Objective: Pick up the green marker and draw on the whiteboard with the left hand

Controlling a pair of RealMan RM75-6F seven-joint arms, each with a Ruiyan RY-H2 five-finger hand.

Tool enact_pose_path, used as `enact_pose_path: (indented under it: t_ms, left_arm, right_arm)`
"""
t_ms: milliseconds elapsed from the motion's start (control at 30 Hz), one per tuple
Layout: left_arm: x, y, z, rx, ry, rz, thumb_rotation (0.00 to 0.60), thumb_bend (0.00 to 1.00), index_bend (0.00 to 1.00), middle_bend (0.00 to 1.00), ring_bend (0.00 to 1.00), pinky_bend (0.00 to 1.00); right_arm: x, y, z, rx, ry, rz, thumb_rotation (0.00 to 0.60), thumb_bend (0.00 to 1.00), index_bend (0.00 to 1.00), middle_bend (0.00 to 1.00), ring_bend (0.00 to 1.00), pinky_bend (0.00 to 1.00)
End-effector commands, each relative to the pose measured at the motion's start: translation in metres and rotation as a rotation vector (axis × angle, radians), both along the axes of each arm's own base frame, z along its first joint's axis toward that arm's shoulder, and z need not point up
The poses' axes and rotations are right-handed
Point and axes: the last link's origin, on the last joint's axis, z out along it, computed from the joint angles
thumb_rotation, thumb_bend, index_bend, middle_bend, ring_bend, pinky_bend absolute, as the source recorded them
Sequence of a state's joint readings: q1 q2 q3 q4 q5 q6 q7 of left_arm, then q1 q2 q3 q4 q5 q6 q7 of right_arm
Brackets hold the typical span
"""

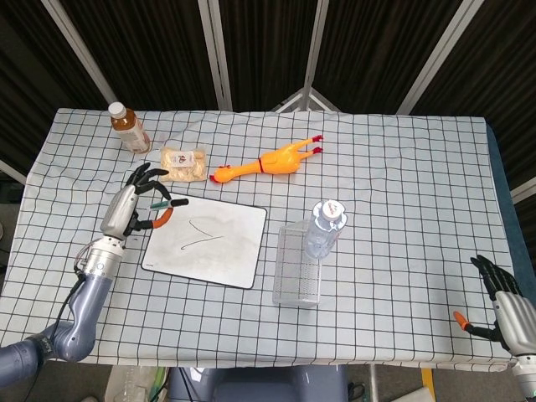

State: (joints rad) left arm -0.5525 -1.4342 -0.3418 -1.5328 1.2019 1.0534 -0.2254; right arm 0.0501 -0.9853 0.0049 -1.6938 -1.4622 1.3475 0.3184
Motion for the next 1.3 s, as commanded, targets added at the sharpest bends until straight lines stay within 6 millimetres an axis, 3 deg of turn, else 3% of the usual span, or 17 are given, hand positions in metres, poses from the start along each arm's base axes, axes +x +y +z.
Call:
enact_pose_path:
  t_ms: [33, 167, 333, 467, 633, 800, 933, 1033, 1133, 1300]
  left_arm:
    - [-0.027, 0.001, -0.005, -0.028, 0.234, -0.002, 0.600, 0.54, 0.73, 0.19, 0.00, 0.00]
    - [-0.050, 0.003, -0.014, -0.041, 0.497, -0.044, 0.600, 0.50, 0.71, 0.19, 0.00, 0.00]
    - [-0.069, 0.000, -0.023, -0.059, 0.661, -0.061, 0.600, 0.46, 0.68, 0.16, 0.00, 0.00]
    - [-0.079, -0.005, -0.030, -0.092, 0.738, -0.066, 0.600, 0.42, 0.66, 0.14, 0.00, 0.00]
    - [-0.088, -0.011, -0.036, -0.111, 0.767, -0.034, 0.600, 0.30, 0.50, 0.02, 0.00, 0.00]
    - [-0.091, -0.015, -0.034, -0.105, 0.746, 0.014, 0.600, 0.26, 0.38, 0.00, 0.00, 0.00]
    - [-0.092, -0.022, -0.023, -0.077, 0.704, 0.059, 0.600, 0.25, 0.34, 0.00, 0.00, 0.00]
    - [-0.090, -0.034, -0.008, -0.029, 0.602, 0.110, 0.600, 0.23, 0.19, 0.00, 0.00, 0.00]
    - [-0.086, -0.059, 0.010, 0.008, 0.462, 0.169, 0.600, 0.19, 0.03, 0.00, 0.00, 0.00]
    - [-0.080, -0.095, 0.041, 0.060, 0.411, 0.183, 0.600, 0.18, 0.00, 0.00, 0.00, 0.00]
  right_arm:
    - [0.000, 0.000, 0.000, 0.001, 0.001, -0.001, 0.600, 0.27, 0.00, 0.00, 0.00, 0.00]
    - [0.000, 0.000, 0.000, 0.001, 0.003, -0.004, 0.600, 0.27, 0.00, 0.00, 0.00, 0.00]
    - [0.000, 0.000, 0.000, 0.001, 0.004, -0.005, 0.600, 0.27, 0.00, 0.00, 0.00, 0.00]
    - [0.000, -0.001, 0.000, 0.001, 0.006, -0.004, 0.600, 0.27, 0.00, 0.00, 0.00, 0.00]
    - [0.000, 0.000, 0.000, 0.000, 0.007, -0.003, 0.600, 0.27, 0.00, 0.00, 0.00, 0.00]
    - [0.001, 0.000, 0.001, -0.001, 0.008, -0.001, 0.600, 0.27, 0.00, 0.00, 0.00, 0.00]
    - [0.001, 0.000, 0.001, -0.001, 0.010, 0.002, 0.600, 0.27, 0.00, 0.00, 0.00, 0.00]
    - [0.001, 0.000, 0.001, 0.001, 0.013, 0.006, 0.600, 0.27, 0.00, 0.00, 0.00, 0.00]
    - [0.001, 0.000, 0.000, 0.011, 0.024, 0.014, 0.600, 0.27, 0.00, 0.00, 0.00, 0.00]
    - [0.000, 0.001, 0.000, 0.018, 0.037, 0.018, 0.600, 0.27, 0.00, 0.00, 0.00, 0.00]
